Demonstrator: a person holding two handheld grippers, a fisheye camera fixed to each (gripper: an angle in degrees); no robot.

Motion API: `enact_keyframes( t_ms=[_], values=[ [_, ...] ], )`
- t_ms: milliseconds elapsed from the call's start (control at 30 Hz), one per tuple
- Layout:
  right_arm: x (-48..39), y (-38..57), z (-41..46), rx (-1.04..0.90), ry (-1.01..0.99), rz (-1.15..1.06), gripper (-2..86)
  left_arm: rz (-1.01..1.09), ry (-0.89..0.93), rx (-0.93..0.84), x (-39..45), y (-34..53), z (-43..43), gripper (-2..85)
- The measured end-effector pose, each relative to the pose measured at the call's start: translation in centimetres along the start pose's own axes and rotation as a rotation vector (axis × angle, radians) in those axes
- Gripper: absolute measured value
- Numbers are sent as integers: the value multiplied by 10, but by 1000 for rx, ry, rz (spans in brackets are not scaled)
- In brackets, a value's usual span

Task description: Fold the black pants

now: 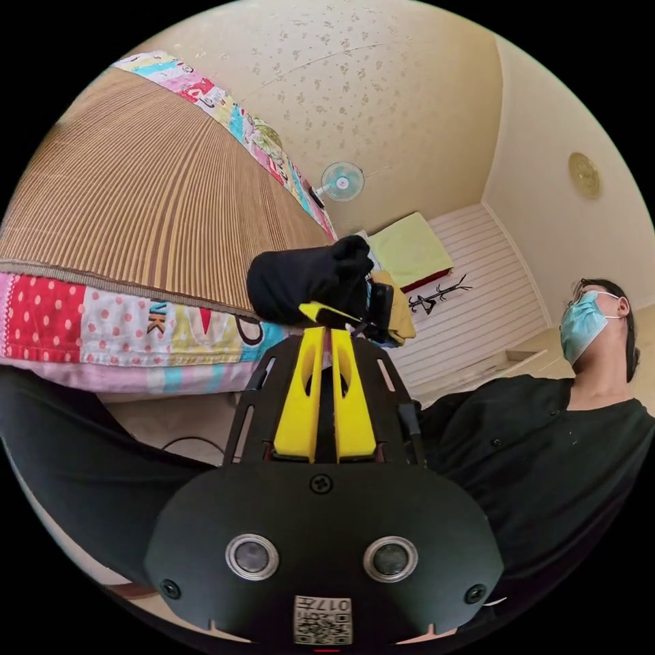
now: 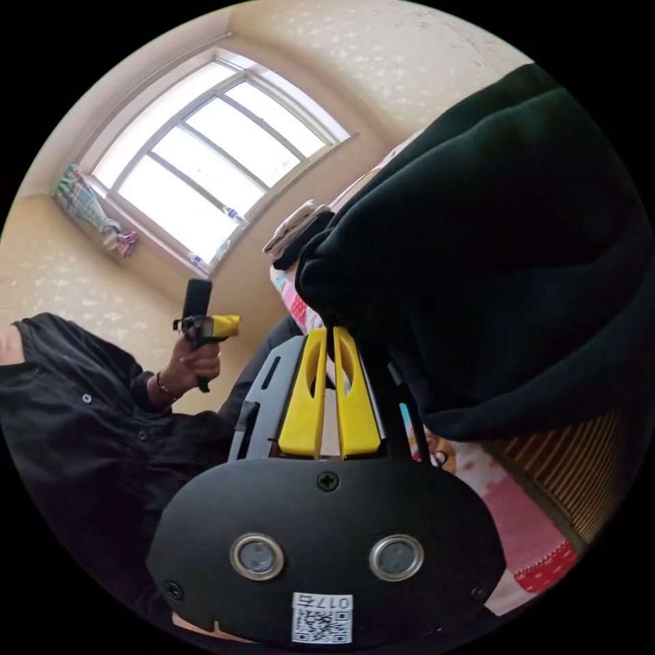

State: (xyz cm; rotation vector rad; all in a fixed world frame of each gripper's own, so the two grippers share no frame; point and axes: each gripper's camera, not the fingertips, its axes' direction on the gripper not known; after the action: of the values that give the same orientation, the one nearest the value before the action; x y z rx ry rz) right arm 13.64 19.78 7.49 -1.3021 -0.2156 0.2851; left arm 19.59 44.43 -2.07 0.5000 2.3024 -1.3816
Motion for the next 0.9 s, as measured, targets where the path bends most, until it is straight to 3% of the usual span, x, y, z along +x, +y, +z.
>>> enact_keyframes(
  t_ms=[200, 267, 433, 533, 600, 733, 800, 900],
  values=[
    [-17, 59, -35, -31, -24, 45, 18, 173, 114, -58, 45, -16, 81, 70],
    [-13, 66, -35, 3, -60, 97, 18, 361, 53, -148, 95, -29, 125, 75],
    [-6, 56, -39, 90, -123, 144, 16, 813, -363, -598, 212, -22, 351, 74],
    [-2, 48, -47, 97, -152, 177, 15, 948, -311, -699, 235, -3, 460, 72],
    [-1, 48, -54, 87, -150, 198, 15, 1018, -412, -786, 234, 13, 528, 70],
    [-3, 66, -86, 81, -74, 262, 18, 1177, -843, -926, 180, 69, 656, 85],
    [-3, 82, -102, 103, -27, 299, 18, 1238, -931, -951, 151, 95, 685, 87],
    [10, 110, -127, 167, 19, 397, 25, 1213, -921, -922, 118, 114, 705, 83]
  ],
)
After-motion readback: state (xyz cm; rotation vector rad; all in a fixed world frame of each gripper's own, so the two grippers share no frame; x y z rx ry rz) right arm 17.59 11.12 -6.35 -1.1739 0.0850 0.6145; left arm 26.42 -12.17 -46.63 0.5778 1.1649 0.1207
